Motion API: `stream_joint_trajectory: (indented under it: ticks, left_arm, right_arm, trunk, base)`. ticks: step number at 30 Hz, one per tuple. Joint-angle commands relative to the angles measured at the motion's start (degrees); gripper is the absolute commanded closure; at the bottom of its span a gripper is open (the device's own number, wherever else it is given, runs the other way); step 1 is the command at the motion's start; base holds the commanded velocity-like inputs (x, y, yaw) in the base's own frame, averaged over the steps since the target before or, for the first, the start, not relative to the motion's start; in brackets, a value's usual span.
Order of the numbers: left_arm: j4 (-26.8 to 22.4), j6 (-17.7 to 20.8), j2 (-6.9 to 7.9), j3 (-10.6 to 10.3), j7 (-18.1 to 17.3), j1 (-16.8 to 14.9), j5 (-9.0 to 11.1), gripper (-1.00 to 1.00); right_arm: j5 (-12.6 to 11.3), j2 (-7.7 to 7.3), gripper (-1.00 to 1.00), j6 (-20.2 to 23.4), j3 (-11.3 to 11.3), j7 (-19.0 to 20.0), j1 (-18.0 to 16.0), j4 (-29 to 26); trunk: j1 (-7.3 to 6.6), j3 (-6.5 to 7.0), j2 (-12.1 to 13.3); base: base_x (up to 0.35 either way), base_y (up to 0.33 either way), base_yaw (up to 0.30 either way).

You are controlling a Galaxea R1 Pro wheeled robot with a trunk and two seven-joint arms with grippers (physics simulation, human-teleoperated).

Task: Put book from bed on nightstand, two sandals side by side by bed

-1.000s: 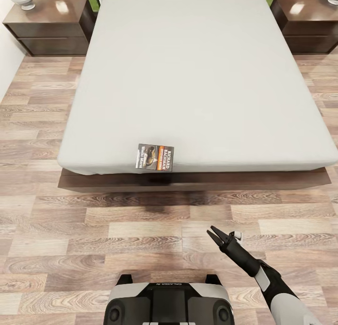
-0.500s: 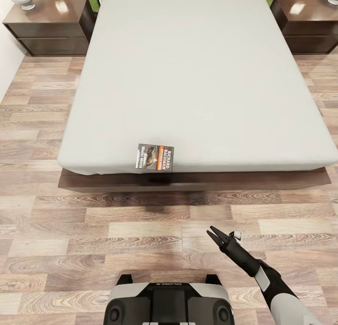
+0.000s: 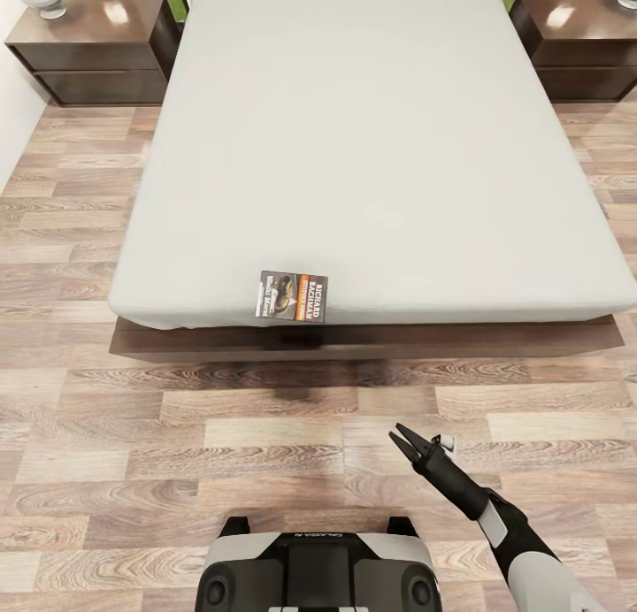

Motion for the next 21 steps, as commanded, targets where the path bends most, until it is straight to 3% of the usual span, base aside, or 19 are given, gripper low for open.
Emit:
stream_joint_trajectory:
  ticks: [1, 6, 10, 16, 18, 21]
  left_arm:
    - [0.1, 0.6, -0.01, -0.5, 0.0, 0.2, 0.4, -1.00]
    - [0.1, 2.5, 0.02, -0.5, -0.3, 0.8, 0.3, -1.00]
    - [0.1, 3.3, -0.03, -0.6, -0.4, 1.0, 0.3, -1.00]
    - [0.0, 3.7, -0.37, -0.6, -0.2, 1.1, 0.3, -1.00]
    - [0.0, 3.7, -0.53, -0.7, 0.0, 1.1, 0.3, -1.00]
    - [0.0, 3.7, -0.58, -0.6, 0.0, 1.1, 0.3, -1.00]
  right_arm:
    - [0.0, 0.11, -1.00, 0.6, -0.2, 0.2, 0.0, 0.0]
    - [-0.5, 1.00, -1.00, 0.7, -0.3, 0.2, -0.2, 0.0]
    - [-2.6, 1.85, -1.00, 0.8, -0.3, 0.2, -0.3, 0.1]
    - [-4.9, 4.28, -1.00, 0.9, -0.2, -0.1, -1.0, 0.1]
    - [-5.5, 6.02, -1.00, 0.9, -0.1, -1.7, -2.6, 0.1]
    - [-5.9, 6.79, -1.00, 0.9, -0.2, -2.9, -3.5, 0.1]
  trunk:
    - [0.00, -0.02, 0.0]
    - [0.00, -0.02, 0.0]
    - [0.00, -0.02, 0.0]
    - [0.00, -0.02, 0.0]
    - [0.00, -0.02, 0.0]
    - [0.00, -0.02, 0.0]
  base:
    - [0.000, 0.000, 0.000]
    - [0.000, 0.000, 0.000]
    - [0.000, 0.000, 0.000]
    - [0.000, 0.000, 0.000]
    - [0.000, 0.000, 0.000]
    - [0.000, 0.000, 0.000]
